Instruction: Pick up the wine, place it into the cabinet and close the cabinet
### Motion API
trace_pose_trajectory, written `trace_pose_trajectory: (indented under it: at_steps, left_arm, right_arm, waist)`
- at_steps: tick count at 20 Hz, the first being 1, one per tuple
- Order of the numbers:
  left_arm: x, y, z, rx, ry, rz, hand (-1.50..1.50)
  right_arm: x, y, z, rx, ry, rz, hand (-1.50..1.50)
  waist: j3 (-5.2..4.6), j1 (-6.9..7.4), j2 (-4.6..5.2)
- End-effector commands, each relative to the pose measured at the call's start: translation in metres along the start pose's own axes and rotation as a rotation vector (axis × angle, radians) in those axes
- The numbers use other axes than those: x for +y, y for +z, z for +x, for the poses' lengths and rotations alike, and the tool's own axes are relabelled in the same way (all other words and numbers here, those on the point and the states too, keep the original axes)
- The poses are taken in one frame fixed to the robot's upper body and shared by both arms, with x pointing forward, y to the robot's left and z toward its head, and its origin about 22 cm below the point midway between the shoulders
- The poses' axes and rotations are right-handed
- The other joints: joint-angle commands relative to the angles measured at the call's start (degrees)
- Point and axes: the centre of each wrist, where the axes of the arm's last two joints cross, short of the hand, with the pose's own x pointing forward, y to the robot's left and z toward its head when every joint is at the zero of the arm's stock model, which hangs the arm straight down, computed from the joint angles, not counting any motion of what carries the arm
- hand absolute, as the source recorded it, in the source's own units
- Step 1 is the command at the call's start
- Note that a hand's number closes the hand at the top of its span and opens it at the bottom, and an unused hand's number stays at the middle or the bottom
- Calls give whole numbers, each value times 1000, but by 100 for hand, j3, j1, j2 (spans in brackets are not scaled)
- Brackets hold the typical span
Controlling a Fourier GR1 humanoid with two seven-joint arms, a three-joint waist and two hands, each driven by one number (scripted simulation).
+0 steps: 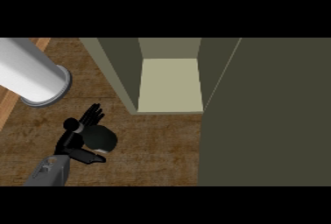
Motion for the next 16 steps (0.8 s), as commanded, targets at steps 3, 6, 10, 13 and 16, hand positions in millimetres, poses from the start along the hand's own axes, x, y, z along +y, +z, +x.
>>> trace_pose_trajectory:
  at_steps: [3,6,10,13,16]
  left_arm:
    - [-8,2,-14,-65,140,-50,-150]
    - [0,7,-10,-77,173,-78,-150]
    - [-2,13,-18,-75,177,-48,-150]
    - [-13,-4,-15,-64,183,-85,150]
    - [1,5,-11,-80,192,-90,150]
  right_arm:
    - [7,11,4,-5,-9,5,-150]
    - [2,1,8,-3,9,0,-150]
    - [7,2,-2,-5,-8,2,-150]
    - [-3,-2,-8,2,-17,-5,-150]
    - [-1,0,-9,8,-6,-7,-150]
  waist:
    - [-3,-53,5]
    - [-2,1,-2]
    - [-6,-41,14]
    - [-6,-41,21]
    - [-6,-35,19]
